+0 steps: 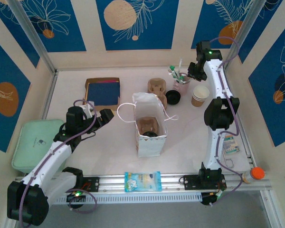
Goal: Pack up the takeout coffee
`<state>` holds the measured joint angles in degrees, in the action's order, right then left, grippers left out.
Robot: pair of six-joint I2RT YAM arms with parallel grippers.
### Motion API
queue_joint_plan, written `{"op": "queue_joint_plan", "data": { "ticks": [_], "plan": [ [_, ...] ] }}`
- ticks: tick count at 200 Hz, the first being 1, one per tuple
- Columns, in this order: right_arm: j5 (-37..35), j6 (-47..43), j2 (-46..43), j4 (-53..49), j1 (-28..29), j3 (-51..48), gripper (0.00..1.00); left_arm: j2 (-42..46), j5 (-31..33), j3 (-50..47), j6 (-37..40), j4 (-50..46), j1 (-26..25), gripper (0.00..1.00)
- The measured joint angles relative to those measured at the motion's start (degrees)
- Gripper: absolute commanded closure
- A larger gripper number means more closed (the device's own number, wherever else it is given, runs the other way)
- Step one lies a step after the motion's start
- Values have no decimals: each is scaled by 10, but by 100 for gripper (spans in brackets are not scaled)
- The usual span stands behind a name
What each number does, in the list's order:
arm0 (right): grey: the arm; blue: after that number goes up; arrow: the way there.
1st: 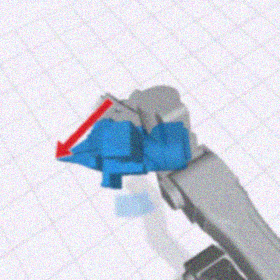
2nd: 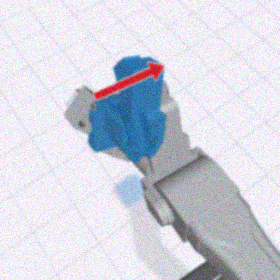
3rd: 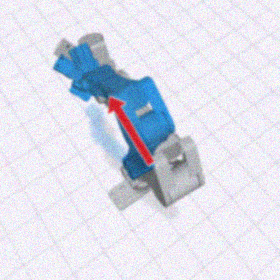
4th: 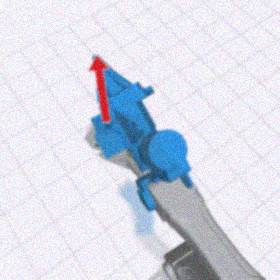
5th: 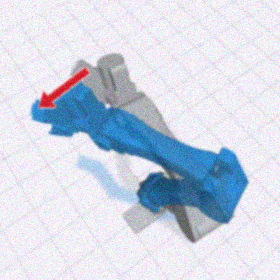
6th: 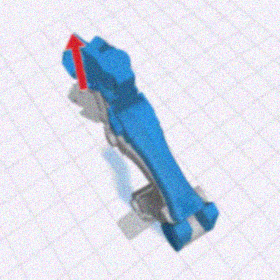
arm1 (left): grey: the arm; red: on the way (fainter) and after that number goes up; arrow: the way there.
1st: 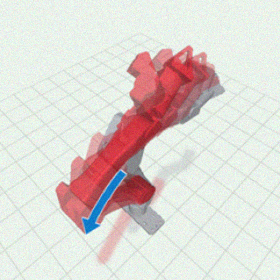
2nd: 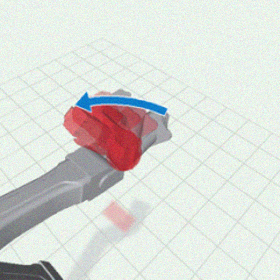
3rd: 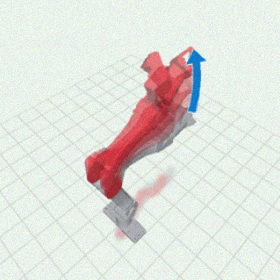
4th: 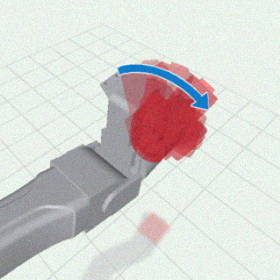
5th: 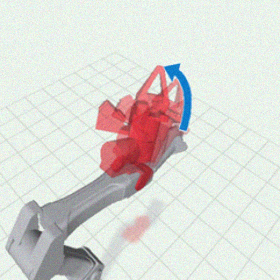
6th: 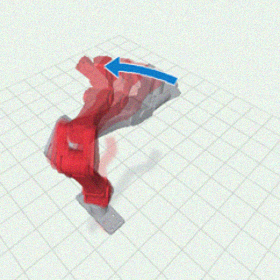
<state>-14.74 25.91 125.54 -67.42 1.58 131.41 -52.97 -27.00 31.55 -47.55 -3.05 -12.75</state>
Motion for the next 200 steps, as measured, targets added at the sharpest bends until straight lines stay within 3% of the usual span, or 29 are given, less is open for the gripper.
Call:
{"op": "queue_joint_plan", "data": {
  "ticks": [67,200],
  "plan": [
    [0,0,11,-7,3,4,86,11,0,0,0,-10,0,0],
    [-11,0,9,-26,15,17,91,30,0,0,0,-26,0,0]
  ]
}}
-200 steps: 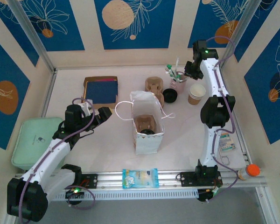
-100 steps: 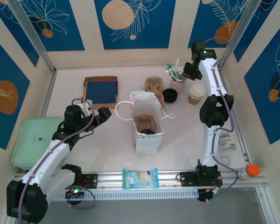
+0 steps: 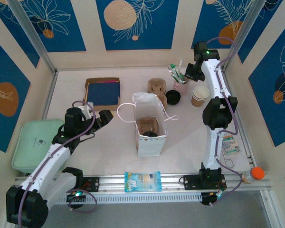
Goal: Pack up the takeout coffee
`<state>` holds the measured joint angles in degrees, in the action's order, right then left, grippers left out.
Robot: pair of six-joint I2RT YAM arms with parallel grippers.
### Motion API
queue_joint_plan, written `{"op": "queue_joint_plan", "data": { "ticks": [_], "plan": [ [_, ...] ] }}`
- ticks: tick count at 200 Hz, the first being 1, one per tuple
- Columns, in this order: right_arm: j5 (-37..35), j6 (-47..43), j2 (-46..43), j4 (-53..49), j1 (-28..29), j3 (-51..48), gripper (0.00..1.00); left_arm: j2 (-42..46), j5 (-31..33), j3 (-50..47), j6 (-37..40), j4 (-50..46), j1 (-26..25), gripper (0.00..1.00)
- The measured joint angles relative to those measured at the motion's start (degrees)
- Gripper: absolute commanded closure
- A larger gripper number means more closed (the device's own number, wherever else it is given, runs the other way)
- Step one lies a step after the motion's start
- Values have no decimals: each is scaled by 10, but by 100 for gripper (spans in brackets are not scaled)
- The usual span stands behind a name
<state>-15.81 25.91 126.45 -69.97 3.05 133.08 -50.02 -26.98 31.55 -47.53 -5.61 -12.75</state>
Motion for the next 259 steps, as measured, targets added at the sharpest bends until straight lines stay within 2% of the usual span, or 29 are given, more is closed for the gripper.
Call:
{"op": "queue_joint_plan", "data": {
  "ticks": [181,259],
  "plan": [
    [-24,0,-67,-33,17,35,91,42,0,4,12,-41,0,0],
    [-35,-10,-147,-45,26,35,91,46,0,20,16,-54,0,0]
  ]
}}
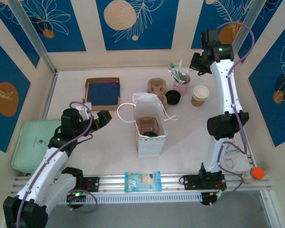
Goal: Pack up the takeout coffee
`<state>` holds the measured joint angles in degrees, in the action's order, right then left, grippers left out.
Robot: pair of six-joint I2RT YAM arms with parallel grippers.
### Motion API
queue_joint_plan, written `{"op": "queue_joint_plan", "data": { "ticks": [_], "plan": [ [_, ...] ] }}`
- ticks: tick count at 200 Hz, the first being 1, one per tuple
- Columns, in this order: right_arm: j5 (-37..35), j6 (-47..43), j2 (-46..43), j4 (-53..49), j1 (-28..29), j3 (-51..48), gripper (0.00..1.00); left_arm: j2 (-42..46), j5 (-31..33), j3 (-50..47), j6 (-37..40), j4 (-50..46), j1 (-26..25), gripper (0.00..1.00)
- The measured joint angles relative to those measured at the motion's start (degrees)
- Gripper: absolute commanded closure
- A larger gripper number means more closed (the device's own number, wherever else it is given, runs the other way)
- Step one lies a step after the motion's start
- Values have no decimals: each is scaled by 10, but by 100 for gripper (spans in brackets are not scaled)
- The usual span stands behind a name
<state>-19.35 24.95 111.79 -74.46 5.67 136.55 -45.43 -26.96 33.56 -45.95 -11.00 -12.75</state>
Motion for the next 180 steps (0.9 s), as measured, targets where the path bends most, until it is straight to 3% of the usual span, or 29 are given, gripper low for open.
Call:
{"op": "queue_joint_plan", "data": {
  "ticks": [122,180],
  "plan": [
    [-1,-25,-104,-48,52,20,91,0,0,0,10,-4,0,0],
    [89,-43,-138,-89,88,39,91,-2,0,0,10,-3,0,0]
  ]
}}
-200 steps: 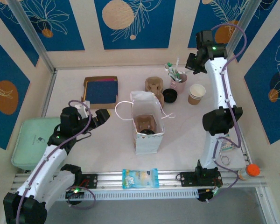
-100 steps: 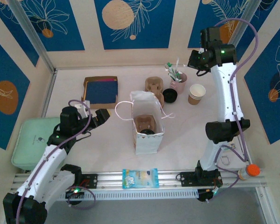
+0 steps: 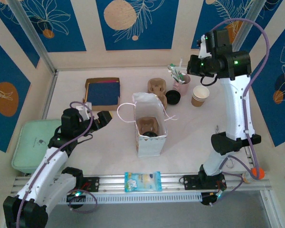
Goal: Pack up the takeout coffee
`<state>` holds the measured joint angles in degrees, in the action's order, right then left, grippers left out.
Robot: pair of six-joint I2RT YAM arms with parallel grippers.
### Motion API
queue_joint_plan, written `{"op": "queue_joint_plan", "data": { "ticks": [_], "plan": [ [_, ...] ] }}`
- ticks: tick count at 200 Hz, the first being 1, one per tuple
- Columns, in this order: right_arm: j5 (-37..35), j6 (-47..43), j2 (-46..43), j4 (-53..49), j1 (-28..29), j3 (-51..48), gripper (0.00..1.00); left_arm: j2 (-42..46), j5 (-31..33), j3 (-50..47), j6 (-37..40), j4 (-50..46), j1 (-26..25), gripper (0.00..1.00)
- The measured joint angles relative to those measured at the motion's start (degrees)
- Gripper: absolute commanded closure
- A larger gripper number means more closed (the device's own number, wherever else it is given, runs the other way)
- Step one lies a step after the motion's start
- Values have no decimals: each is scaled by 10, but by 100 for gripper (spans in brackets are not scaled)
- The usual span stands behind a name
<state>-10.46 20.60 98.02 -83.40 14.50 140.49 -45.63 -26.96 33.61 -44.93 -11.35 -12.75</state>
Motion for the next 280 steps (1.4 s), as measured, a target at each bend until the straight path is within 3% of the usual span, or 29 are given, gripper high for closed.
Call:
{"op": "queue_joint_plan", "data": {
  "ticks": [69,131,198,280],
  "plan": [
    [74,-6,-43,-21,76,-4,91,-7,0,0,0,2,0,0],
    [81,-7,-84,-40,133,-61,91,-7,0,3,26,-6,-8,1],
    [74,-7,-117,-50,183,-147,91,-14,21,79,80,-43,-84,1],
    [72,-7,-104,-45,211,-169,90,-65,56,132,132,-72,-190,2]
  ]
}}
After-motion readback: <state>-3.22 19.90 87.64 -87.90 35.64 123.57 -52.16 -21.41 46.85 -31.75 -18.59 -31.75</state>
